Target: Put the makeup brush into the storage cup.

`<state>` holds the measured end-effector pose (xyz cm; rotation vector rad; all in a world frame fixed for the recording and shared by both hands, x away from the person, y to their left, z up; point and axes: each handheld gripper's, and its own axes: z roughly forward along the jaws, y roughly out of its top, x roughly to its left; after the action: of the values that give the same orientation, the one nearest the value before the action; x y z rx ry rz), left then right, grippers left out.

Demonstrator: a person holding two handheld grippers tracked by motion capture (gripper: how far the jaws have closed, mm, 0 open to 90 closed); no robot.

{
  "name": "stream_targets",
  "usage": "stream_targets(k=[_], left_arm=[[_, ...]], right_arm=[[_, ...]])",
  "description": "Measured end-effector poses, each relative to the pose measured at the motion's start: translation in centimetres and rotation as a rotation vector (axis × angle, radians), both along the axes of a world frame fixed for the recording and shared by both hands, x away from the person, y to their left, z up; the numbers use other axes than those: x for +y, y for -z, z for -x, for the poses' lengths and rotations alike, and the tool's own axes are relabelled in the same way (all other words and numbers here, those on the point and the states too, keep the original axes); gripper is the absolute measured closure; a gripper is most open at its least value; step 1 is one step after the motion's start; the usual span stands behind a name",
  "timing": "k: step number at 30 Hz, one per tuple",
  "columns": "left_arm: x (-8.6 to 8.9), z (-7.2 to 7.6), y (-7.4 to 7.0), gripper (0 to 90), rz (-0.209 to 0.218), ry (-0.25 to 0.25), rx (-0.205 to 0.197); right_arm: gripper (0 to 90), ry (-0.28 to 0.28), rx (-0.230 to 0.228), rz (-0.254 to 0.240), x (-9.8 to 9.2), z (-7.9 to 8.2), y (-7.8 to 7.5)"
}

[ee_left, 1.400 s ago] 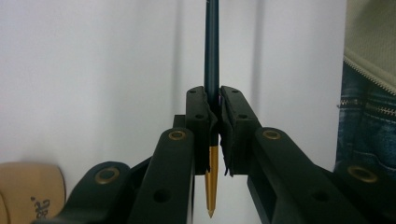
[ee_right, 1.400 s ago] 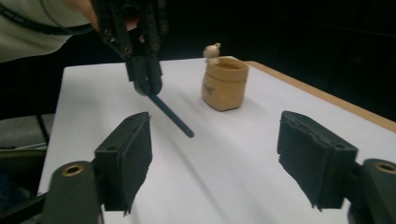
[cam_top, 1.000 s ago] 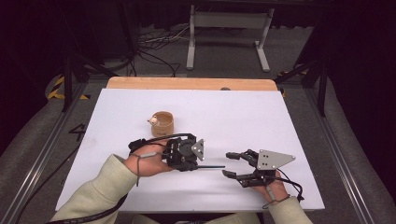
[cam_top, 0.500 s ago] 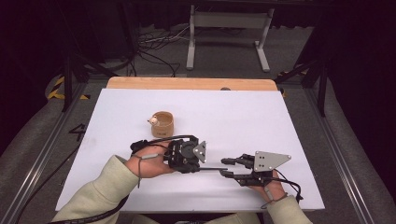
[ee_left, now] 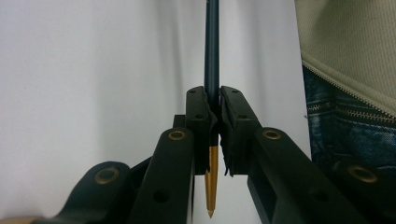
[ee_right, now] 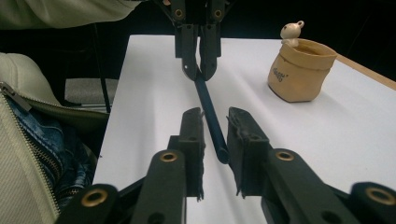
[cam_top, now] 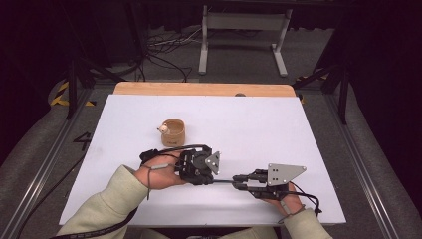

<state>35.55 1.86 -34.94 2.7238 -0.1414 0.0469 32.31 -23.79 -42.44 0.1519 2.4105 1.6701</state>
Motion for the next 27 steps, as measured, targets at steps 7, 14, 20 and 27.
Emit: stream_targets(k=[7, 14, 20, 27], left_arm=[[-0.01, 0.11, 0.09, 82.7, -0.003, 0.031, -0.005], [-0.01, 0.21, 0.12, 82.8, 0.003, 0.040, 0.001], [-0.02, 0.17, 0.12, 82.7, 0.006, 0.040, 0.003], [-0.02, 0.29, 0.15, 82.0, 0.006, 0.050, -0.004]], right_arm=[[84.0, -0.028, 0.007, 0.010, 0.07, 0.10, 0.08], [84.8, -0.047, 0.004, 0.015, 0.07, 0.21, 0.00], [85.1, -0.044, -0.002, 0.019, 0.07, 0.27, -0.11], [85.3, -0.055, -0.018, 0.016, 0.00, 0.36, -0.28]])
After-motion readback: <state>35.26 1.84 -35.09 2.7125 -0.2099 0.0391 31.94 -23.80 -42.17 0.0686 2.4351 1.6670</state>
